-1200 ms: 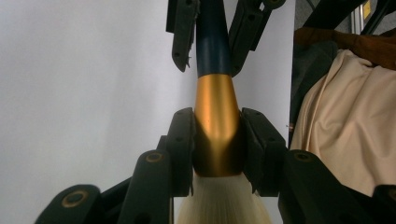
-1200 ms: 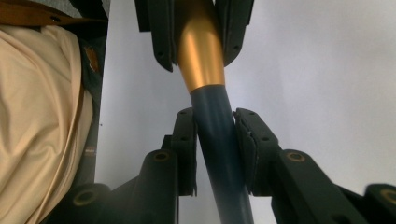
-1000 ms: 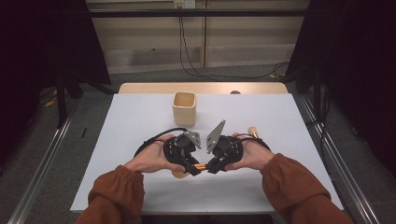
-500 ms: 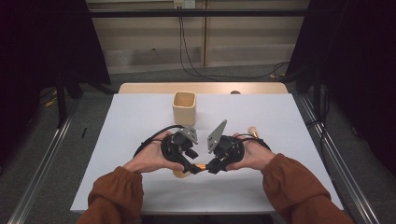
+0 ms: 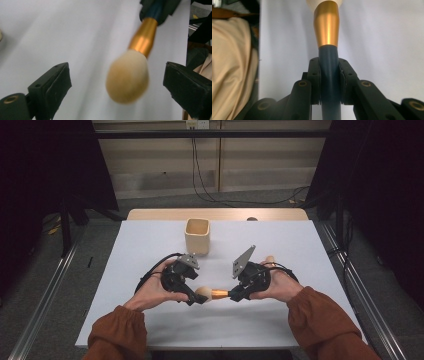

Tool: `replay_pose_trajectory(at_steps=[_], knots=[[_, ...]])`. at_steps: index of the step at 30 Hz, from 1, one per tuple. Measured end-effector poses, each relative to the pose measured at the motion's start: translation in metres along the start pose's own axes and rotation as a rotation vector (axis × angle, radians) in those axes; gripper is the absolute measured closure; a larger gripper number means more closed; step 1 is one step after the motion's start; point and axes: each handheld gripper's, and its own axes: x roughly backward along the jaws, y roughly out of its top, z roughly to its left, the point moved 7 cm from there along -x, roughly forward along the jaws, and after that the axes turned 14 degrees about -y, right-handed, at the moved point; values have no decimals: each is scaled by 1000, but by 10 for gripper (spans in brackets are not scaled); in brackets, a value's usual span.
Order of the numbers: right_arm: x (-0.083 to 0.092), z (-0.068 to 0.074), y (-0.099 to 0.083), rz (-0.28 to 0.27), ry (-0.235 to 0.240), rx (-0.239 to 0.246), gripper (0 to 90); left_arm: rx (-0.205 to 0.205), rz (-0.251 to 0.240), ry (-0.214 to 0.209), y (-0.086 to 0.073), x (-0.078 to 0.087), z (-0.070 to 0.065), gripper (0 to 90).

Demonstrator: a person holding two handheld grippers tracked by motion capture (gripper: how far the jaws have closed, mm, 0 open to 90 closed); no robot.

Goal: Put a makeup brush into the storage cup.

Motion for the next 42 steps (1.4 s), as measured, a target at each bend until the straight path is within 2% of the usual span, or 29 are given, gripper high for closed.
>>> replay_pose_trajectory(at_steps=[1,5,8,10,13,14,16,18,23,25,28,33,36,42], knots=[[0,-2,-2,-4,-5,-7,756,5,-15,-4,-1,1,0,41],[0,-5,-7,-5,-28,-38,756,35,-46,38,-6,5,5,41],[0,-8,-13,-14,-44,-80,755,53,-71,58,-10,8,5,41],[0,-11,-17,-16,-65,-109,755,49,-89,46,-13,10,4,41],[2,-15,-22,-29,-102,-149,756,66,-114,56,-17,9,2,41],[3,-16,-23,-37,-104,-159,756,59,-105,62,-18,9,2,41],[6,-17,-25,-54,-113,-182,756,79,-124,75,-19,8,2,42],[8,-19,-27,-77,-126,-204,756,81,-132,86,-20,9,2,42],[12,-23,-30,-155,-158,-283,756,100,-198,100,-21,12,2,42],[13,-24,-31,-202,-162,-323,757,96,-206,102,-23,12,2,42],[14,-24,-33,-251,-172,-359,756,98,-220,105,-25,10,1,42],[13,-21,-34,-310,-170,-390,757,110,-254,108,-28,7,0,42],[13,-18,-33,-342,-158,-400,756,108,-274,93,-28,5,-1,41],[15,-15,-30,-417,-161,-407,756,99,-281,111,-30,5,-3,41]])
